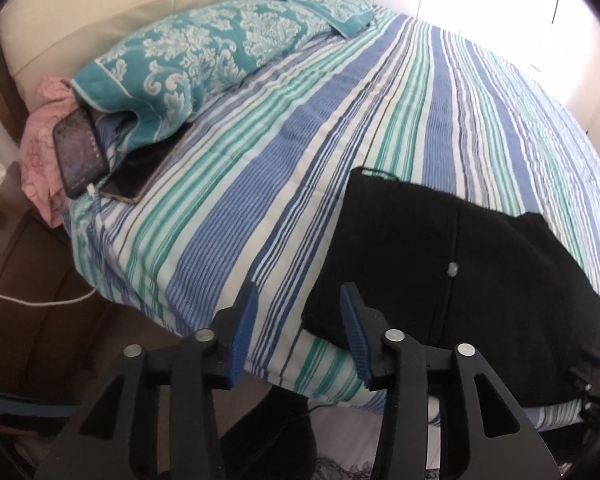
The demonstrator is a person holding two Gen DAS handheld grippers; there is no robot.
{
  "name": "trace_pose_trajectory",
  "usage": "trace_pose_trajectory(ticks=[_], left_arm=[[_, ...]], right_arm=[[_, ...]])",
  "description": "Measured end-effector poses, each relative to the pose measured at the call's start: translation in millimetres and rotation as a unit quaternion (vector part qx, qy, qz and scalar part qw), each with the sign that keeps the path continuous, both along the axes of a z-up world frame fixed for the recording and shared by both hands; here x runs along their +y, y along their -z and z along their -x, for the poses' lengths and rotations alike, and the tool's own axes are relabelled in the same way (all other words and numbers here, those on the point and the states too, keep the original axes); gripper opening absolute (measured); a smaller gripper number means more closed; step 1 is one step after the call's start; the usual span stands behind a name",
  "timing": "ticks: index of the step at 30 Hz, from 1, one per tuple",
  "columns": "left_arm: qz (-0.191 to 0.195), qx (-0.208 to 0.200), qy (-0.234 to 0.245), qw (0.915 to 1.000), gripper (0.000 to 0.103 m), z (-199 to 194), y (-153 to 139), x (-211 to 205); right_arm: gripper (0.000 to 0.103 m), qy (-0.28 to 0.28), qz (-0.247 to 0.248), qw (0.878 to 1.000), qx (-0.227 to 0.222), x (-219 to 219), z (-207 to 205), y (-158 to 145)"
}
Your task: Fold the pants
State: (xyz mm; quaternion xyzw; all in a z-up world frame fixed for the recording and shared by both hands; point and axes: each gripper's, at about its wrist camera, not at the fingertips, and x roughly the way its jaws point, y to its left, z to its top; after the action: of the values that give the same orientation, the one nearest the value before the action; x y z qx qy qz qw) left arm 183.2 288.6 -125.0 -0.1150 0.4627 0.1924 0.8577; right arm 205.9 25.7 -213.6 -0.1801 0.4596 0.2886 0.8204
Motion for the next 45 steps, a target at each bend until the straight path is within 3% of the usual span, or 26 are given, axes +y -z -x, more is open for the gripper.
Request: trace_pose_trajectory(ticks=[1, 2, 3, 4, 6, 9, 11, 13, 15, 19, 23, 24, 25, 26, 27, 28, 29, 32, 33, 34, 36, 37, 40, 45], left_arm=[[-0.004, -0.016, 0.003, 0.9999, 0.062, -1, -8, -9], [-0.005, -0.035, 0.007, 0.9994, 0.066, -2, -15, -19], [-0.001, -0.056, 0.014, 0.9984, 0.072, -4, -20, -30], [0.009, -0.074, 0.024, 0.9969, 0.077, -7, -23, -42], [0.038, -0.096, 0.060, 0.9928, 0.078, -21, -21, -72], [0.048, -0.097, 0.125, 0.9863, 0.077, -50, 2, -126], [0.056, -0.083, 0.155, 0.9829, 0.062, -65, 27, -151], [0.082, -0.015, 0.162, 0.9833, 0.022, -77, 62, -163], [0.091, 0.013, 0.159, 0.9830, 0.016, -69, 83, -160], [0.068, 0.027, 0.169, 0.9829, 0.012, -53, 76, -163], [0.061, 0.018, 0.171, 0.9832, 0.012, -44, 79, -165], [0.060, 0.020, 0.170, 0.9833, 0.013, -45, 79, -165], [0.061, 0.022, 0.169, 0.9834, 0.013, -45, 79, -165], [0.064, 0.022, 0.169, 0.9833, 0.013, -45, 79, -165], [0.066, 0.022, 0.170, 0.9831, 0.013, -45, 78, -164], [0.070, 0.023, 0.169, 0.9828, 0.013, -46, 78, -163], [0.075, 0.022, 0.168, 0.9827, 0.013, -48, 78, -162], [0.091, 0.017, 0.158, 0.9831, 0.015, -48, 74, -159], [0.091, 0.010, 0.150, 0.9845, 0.025, -46, 69, -159], [0.083, -0.004, 0.143, 0.9862, 0.048, -42, 62, -161], [0.064, -0.048, 0.145, 0.9862, 0.070, -32, 45, -168], [0.059, -0.064, 0.150, 0.9848, 0.076, -30, 38, -173], [0.055, -0.084, 0.176, 0.9793, 0.090, -28, 29, -198], [0.038, -0.055, 0.228, 0.9714, 0.090, -43, 45, -248]], right_arm=[[0.043, -0.016, 0.004, 1.000, 0.024, 9, 4, 13], [0.051, -0.030, 0.007, 0.999, 0.021, 14, 12, 15], [0.054, -0.050, -0.004, 0.999, 0.016, 19, 22, 14], [0.054, -0.074, -0.028, 0.996, 0.046, 22, 28, 13], [0.053, -0.083, -0.048, 0.992, 0.078, 18, 33, 8], [0.053, -0.060, -0.072, 0.993, 0.070, -5, 16, -13], [0.053, -0.024, -0.098, 0.993, 0.061, -28, -8, -34], [0.053, 0.012, -0.121, 0.991, 0.049, -50, -38, -55], [0.053, 0.048, -0.156, 0.985, 0.054, -65, -70, -70], [0.054, 0.090, -0.258, 0.954, 0.123, -58, -136, -71], [0.056, 0.098, -0.303, 0.909, 0.270, 7, -192, -14], [0.056, 0.113, -0.278, 0.911, 0.282, 19, -202, 1], [0.056, 0.135, -0.233, 0.928, 0.258, 27, -208, 9], [0.047, 0.154, -0.201, 0.942, 0.219, 28, -211, 10], [0.033, 0.173, -0.195, 0.946, 0.193, 30, -216, 4], [0.032, 0.200, -0.199, 0.946, 0.157, 23, -214, -6], [0.035, 0.223, -0.199, 0.948, 0.113, 18, -211, -18], [0.074, 0.200, -0.217, 0.954, 0.046, -18, -187, -57], [0.077, 0.179, -0.210, 0.961, 0.029, -27, -174, -68], [0.078, 0.157, -0.194, 0.968, 0.007, -38, -158, -79], [0.083, 0.125, -0.146, 0.981, -0.042, -60, -126, -92], [0.087, 0.119, -0.118, 0.984, -0.064, -66, -111, -92], [0.096, 0.152, -0.043, 0.982, -0.104, -116, -60, -78], [0.096, 0.245, 0.002, 0.964, -0.102, -177, -9, -48]])
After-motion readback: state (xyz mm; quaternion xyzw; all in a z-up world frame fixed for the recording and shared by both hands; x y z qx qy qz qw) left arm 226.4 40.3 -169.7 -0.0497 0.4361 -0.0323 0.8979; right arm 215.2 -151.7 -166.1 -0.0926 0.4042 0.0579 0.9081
